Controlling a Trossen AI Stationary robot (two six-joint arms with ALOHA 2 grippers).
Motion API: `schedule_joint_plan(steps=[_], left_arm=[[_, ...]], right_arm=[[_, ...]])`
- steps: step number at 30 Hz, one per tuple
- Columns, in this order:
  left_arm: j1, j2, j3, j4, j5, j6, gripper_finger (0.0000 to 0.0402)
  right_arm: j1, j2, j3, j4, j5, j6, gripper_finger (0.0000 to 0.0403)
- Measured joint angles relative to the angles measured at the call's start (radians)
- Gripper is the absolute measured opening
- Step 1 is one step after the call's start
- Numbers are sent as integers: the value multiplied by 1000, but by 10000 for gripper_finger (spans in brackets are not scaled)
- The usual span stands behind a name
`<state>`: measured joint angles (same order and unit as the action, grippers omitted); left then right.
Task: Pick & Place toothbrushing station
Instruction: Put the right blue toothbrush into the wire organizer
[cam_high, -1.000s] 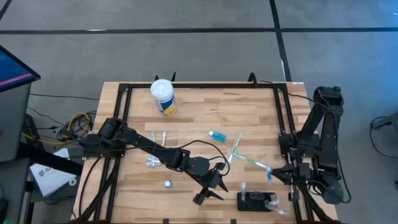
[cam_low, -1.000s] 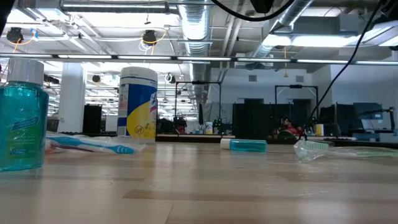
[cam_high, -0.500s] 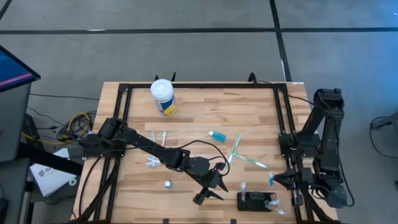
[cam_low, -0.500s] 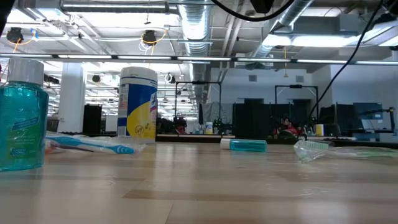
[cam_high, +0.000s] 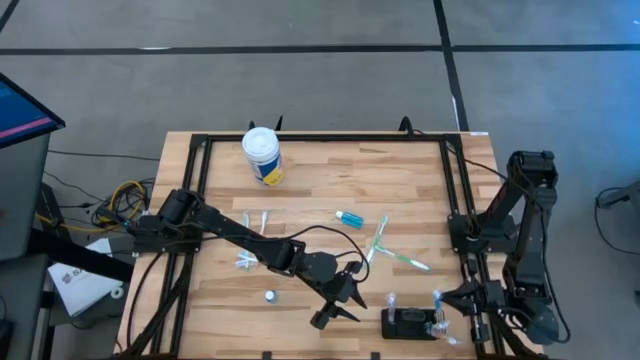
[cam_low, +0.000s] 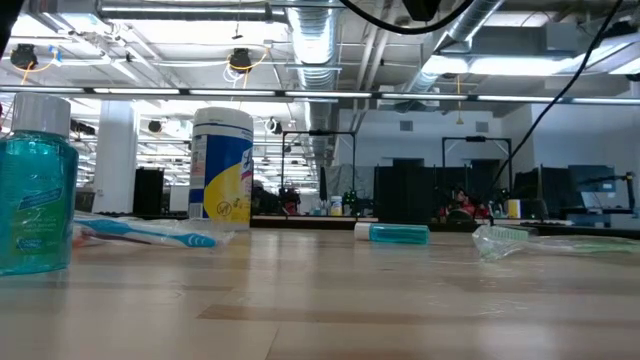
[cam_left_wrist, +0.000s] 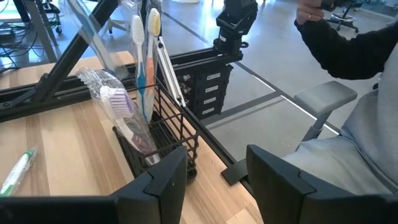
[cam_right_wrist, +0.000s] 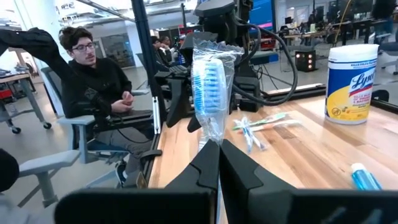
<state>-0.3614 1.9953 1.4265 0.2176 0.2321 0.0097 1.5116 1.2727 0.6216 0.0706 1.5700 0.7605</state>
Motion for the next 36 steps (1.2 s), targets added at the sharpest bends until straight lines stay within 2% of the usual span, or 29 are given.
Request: schedule_joint_plan(steps=[12,36], left_arm=[[0,0,0,0,0,0,159],[0,0,0,-1,0,0,159]], right_arm=[[-2,77,0,43,0,23,0],[-2,82,0,-16,0,18,0]])
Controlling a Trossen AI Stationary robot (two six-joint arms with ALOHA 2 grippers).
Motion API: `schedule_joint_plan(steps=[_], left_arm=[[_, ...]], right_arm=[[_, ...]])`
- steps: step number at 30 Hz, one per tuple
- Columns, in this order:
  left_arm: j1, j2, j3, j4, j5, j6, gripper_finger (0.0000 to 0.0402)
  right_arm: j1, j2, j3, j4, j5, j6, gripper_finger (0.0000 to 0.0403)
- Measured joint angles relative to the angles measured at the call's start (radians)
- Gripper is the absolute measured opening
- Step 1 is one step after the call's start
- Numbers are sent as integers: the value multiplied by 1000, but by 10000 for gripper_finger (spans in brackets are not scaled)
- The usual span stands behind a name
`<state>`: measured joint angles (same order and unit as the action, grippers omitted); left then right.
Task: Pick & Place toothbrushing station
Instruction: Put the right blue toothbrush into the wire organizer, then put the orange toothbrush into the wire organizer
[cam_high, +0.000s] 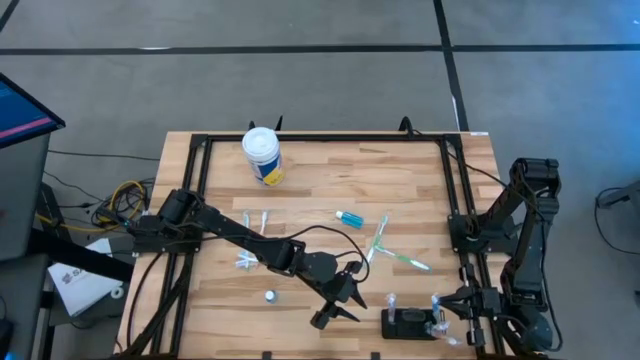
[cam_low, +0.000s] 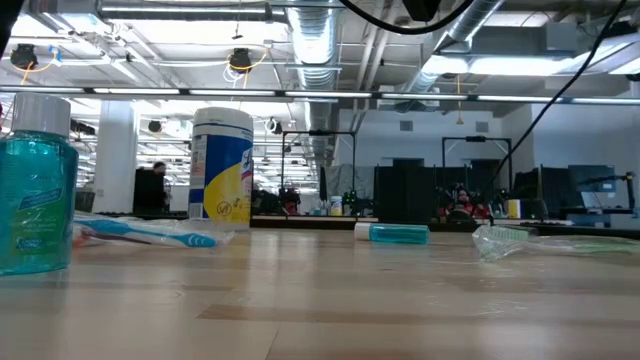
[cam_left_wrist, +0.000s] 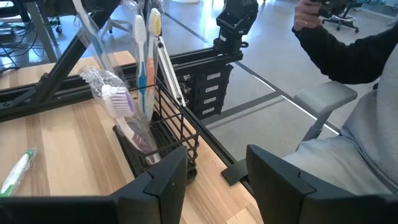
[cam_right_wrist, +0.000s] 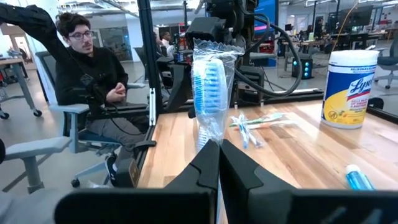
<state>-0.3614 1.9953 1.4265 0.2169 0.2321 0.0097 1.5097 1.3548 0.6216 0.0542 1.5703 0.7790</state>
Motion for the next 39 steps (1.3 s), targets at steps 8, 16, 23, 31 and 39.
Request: schedule_joint_plan(steps=[8,16,23,31,39], left_arm=[[0,0,0,0,0,0,159],[0,0,0,0,0,0,159],[0,0,0,0,0,0,159],[0,0,0,0,0,0,159],[0,0,0,0,0,0,159]], right_arm=[[2,0,0,-5,-12,-1,0],[2,0,0,-17,-70,-1,0],[2,0,0,-18,-70,-1,24],[2,0,0,-21,-81,-1,89],[3,0,0,-17,-107,-17,112]])
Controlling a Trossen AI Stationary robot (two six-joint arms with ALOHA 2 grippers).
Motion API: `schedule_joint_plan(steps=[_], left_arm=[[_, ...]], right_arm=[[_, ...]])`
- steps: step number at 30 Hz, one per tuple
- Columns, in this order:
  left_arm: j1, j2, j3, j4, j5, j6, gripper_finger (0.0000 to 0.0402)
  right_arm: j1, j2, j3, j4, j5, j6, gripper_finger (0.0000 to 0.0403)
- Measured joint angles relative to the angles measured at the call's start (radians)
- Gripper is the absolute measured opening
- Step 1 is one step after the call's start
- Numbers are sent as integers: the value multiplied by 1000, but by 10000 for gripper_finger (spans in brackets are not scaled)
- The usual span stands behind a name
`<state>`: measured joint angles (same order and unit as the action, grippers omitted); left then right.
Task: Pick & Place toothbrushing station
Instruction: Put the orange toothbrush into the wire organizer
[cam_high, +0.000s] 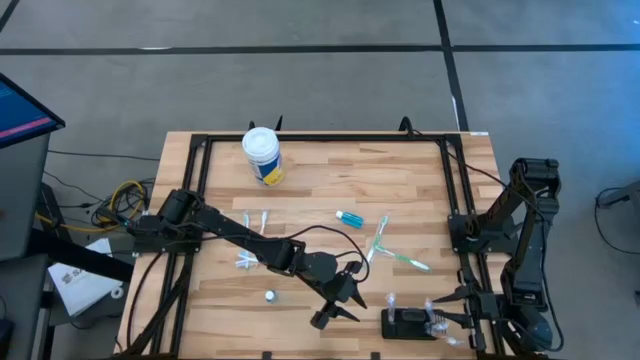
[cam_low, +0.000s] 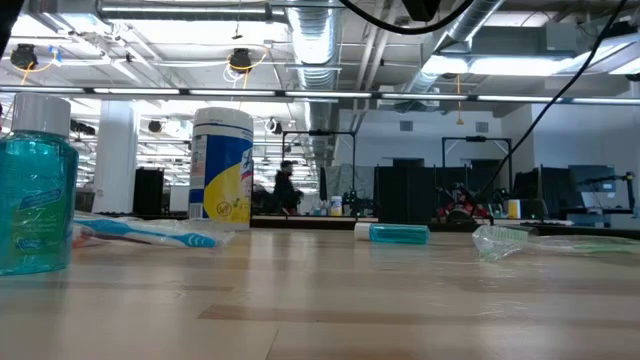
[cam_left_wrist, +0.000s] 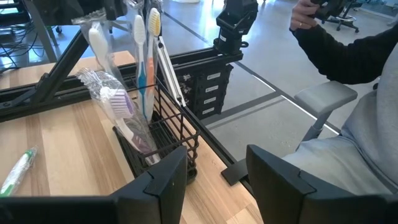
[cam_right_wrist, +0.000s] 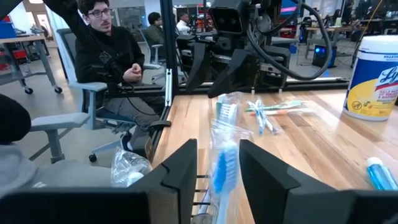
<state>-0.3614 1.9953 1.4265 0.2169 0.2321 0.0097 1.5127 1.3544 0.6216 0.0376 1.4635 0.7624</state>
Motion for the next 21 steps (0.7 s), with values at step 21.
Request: schedule_joint_plan(steps=[21], left_arm=[[0,0,0,0,0,0,159]], right_arm=[[-30,-143,0,8,30,-191,112]])
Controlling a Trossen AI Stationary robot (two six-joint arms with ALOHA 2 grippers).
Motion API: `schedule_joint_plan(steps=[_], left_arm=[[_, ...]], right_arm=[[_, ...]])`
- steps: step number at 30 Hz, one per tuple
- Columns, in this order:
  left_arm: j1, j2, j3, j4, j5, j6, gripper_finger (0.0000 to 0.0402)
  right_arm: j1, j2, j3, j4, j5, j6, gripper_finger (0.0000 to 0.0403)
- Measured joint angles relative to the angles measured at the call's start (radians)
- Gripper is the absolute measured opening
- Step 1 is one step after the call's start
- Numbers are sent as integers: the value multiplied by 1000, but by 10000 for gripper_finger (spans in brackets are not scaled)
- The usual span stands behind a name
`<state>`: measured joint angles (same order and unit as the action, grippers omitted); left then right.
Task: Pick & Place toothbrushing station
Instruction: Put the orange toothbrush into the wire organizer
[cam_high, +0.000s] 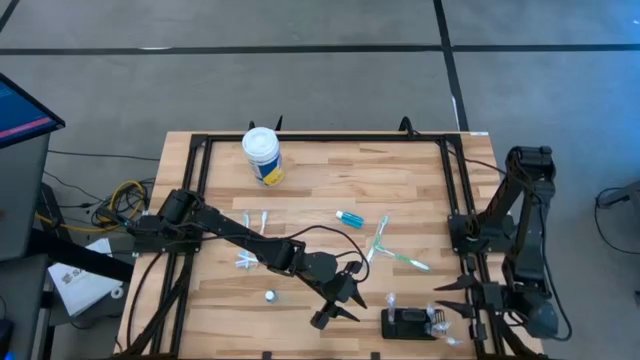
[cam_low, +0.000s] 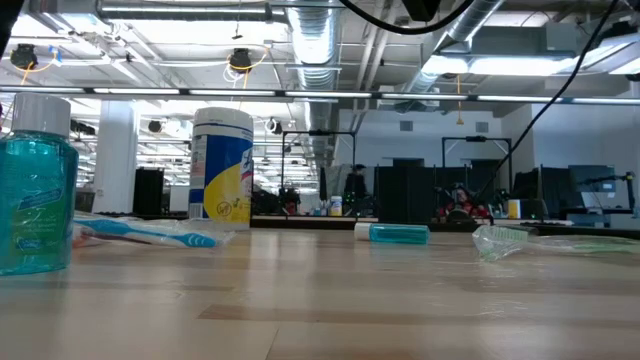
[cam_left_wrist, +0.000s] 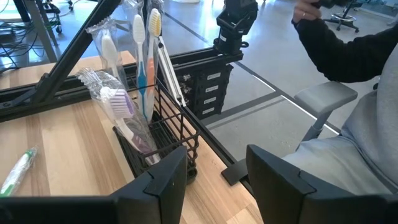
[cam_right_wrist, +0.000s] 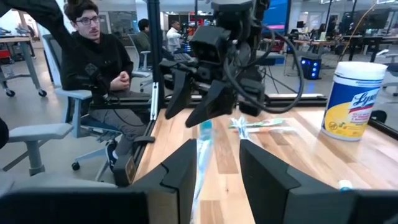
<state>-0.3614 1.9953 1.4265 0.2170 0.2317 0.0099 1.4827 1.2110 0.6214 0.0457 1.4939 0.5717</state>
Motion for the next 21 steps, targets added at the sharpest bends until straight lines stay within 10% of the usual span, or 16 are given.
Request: schedule_joint_plan(steps=[21], left_arm=[[0,0,0,-1,0,0,159]], right_arm=[[-136,-21,0,-9,-12,-65,111]])
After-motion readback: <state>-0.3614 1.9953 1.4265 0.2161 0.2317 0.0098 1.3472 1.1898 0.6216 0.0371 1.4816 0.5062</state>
